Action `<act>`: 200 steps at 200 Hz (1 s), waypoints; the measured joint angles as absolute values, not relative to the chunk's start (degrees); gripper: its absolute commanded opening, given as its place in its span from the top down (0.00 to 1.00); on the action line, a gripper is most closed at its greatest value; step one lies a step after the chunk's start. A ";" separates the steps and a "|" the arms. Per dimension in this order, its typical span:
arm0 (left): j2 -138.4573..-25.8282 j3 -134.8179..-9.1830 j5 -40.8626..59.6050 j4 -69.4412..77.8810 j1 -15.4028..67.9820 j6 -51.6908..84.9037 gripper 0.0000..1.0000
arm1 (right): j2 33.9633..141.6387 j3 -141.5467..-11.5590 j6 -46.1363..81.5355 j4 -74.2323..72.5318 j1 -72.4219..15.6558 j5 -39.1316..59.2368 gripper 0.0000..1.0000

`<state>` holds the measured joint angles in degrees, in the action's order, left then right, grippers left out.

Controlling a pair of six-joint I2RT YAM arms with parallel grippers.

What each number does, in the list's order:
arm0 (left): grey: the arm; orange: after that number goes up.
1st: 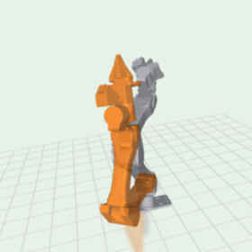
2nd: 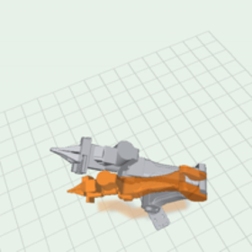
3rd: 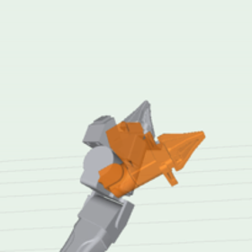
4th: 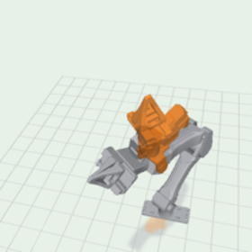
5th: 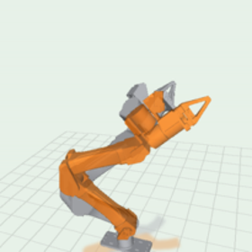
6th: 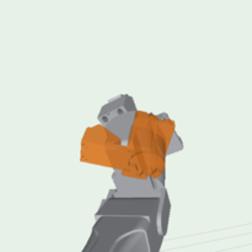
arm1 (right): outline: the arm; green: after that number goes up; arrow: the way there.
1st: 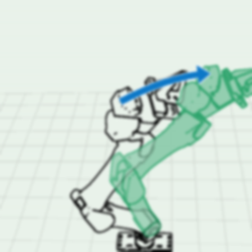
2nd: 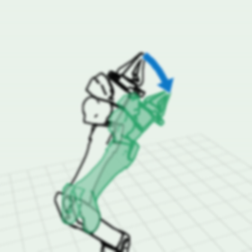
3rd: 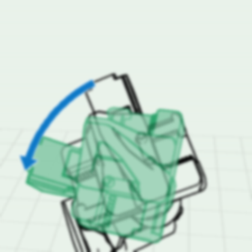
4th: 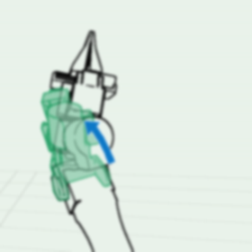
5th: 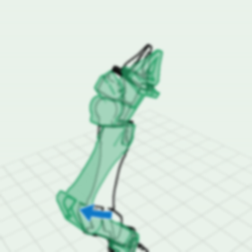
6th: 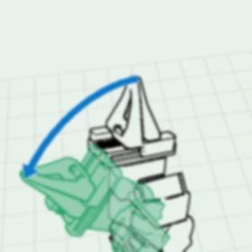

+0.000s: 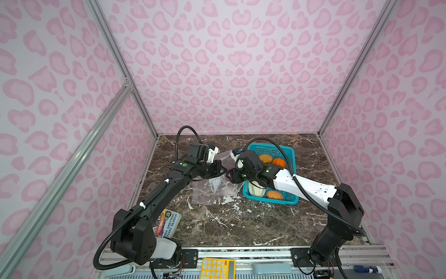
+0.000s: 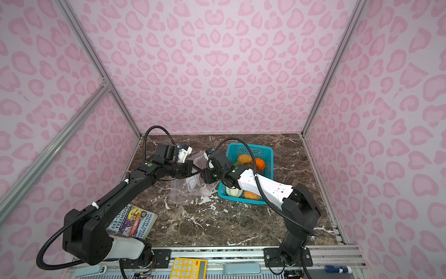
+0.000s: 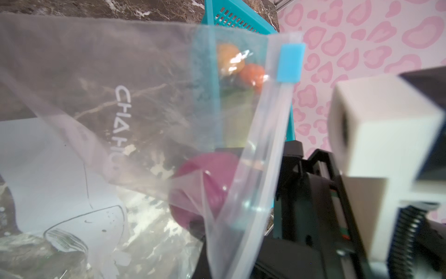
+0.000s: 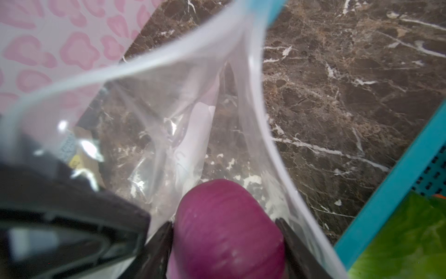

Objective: Place the food in the zip-top bag and seal the zipper
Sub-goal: 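Carry the red onion over the open bag with the right gripper, then open the right gripper to drop the onion into the bag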

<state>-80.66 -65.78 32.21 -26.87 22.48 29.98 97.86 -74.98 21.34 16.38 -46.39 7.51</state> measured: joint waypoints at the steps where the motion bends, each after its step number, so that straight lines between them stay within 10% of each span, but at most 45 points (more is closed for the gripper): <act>1: -80.66 -65.78 32.21 -26.87 22.48 29.98 0.97 | 98.00 -75.00 21.34 16.43 -46.39 7.35 0.66; 108: -80.64 -65.78 31.62 -26.87 22.46 30.02 0.97 | 100.71 -74.35 21.26 18.06 -46.39 2.50 0.24; 200: -80.68 -65.78 30.81 -26.89 22.39 30.04 0.97 | 93.47 -73.56 21.43 16.23 -45.58 6.02 0.18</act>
<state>-80.68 -65.78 30.81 -26.89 22.39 30.04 93.47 -73.56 21.43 16.23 -45.58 6.02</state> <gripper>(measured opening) 0.049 0.820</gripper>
